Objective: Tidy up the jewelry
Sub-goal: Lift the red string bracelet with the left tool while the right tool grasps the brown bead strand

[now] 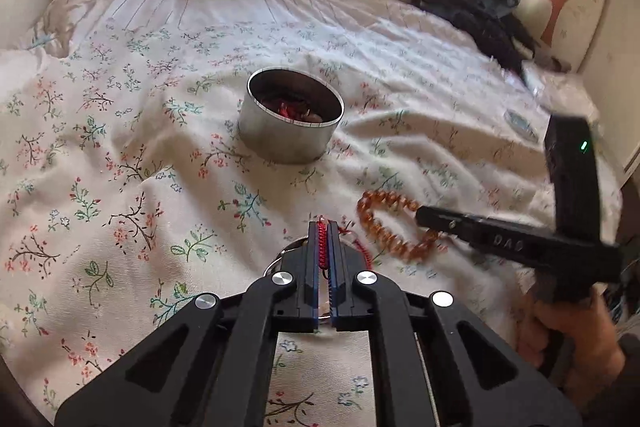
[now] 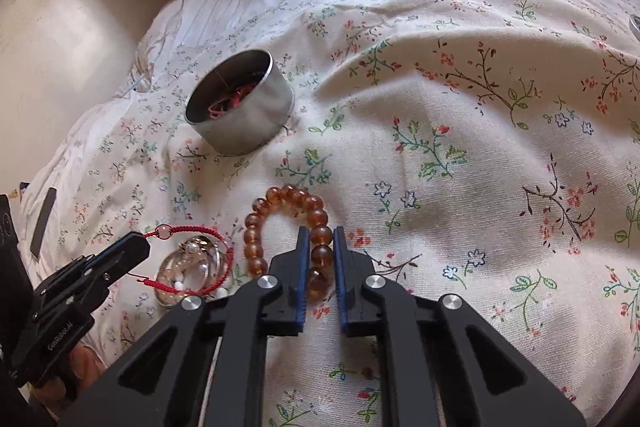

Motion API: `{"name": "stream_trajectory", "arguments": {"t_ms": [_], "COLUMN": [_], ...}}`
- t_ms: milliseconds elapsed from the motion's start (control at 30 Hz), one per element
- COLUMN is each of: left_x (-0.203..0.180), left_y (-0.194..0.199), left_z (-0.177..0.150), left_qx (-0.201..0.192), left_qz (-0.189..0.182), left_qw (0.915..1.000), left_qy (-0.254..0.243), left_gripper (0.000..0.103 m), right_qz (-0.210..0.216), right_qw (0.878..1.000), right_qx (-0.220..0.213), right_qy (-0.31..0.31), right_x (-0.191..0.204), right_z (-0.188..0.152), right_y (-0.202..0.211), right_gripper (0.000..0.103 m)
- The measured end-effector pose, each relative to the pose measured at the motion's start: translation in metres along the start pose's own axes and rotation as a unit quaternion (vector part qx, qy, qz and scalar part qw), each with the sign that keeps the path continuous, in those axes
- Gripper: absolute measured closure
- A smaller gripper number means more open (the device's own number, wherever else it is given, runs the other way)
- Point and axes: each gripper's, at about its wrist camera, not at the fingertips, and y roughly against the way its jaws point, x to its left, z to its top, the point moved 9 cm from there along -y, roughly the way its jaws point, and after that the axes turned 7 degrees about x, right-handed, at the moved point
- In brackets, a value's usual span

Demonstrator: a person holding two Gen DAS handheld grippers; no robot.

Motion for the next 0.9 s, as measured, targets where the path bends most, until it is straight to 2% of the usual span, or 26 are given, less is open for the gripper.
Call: {"name": "stream_trajectory", "arguments": {"t_ms": [100,267,467,600,667,700,733,800,833,900], "left_x": [0.002,0.003,-0.005,-0.012,-0.014,-0.014,-0.013,-0.01,-0.008,-0.005], "left_y": [0.015,0.022,0.037,0.046,0.046,0.046,0.046,0.045,0.045,0.043], "left_z": [0.007,0.01,0.018,0.024,0.026,0.026,0.026,0.026,0.026,0.026], "left_qx": [-0.028,-0.045,-0.087,-0.113,-0.117,-0.116,-0.114,-0.112,-0.11,-0.108], "left_qz": [-0.033,-0.046,0.004,0.034,0.045,0.046,0.046,0.048,0.047,0.047], "left_qw": [0.9987,0.9972,0.9961,0.993,0.9919,0.992,0.9922,0.9924,0.9927,0.993], "left_qy": [0.026,0.039,0.013,-0.011,-0.02,-0.022,-0.021,-0.017,-0.013,-0.009], "left_gripper": [0.099,0.099,0.099,0.099,0.099,0.099,0.099,0.099,0.099,0.099], "right_qz": [0.048,0.119,0.171,0.175,0.166,0.151,0.114,0.014,-0.027,-0.075], "right_qw": [0.998,0.989,0.977,0.974,0.976,0.978,0.984,0.994,0.996,0.995], "right_qx": [-0.037,-0.09,-0.128,-0.141,-0.142,-0.14,-0.133,-0.103,-0.084,-0.042], "right_qy": [-0.007,-0.001,0.004,0.012,0.016,0.018,0.017,0.019,0.025,0.046], "right_x": [0.009,0.028,0.042,0.048,0.048,0.046,0.04,0.023,0.016,0.013], "right_z": [0.006,0.019,0.028,0.031,0.031,0.03,0.029,0.025,0.022,0.017], "right_y": [0.018,0.044,0.067,0.073,0.074,0.072,0.068,0.05,0.04,0.016], "right_gripper": [0.09,0.09,0.092,0.092,0.092,0.092,0.091,0.072,0.046,0.043]}}
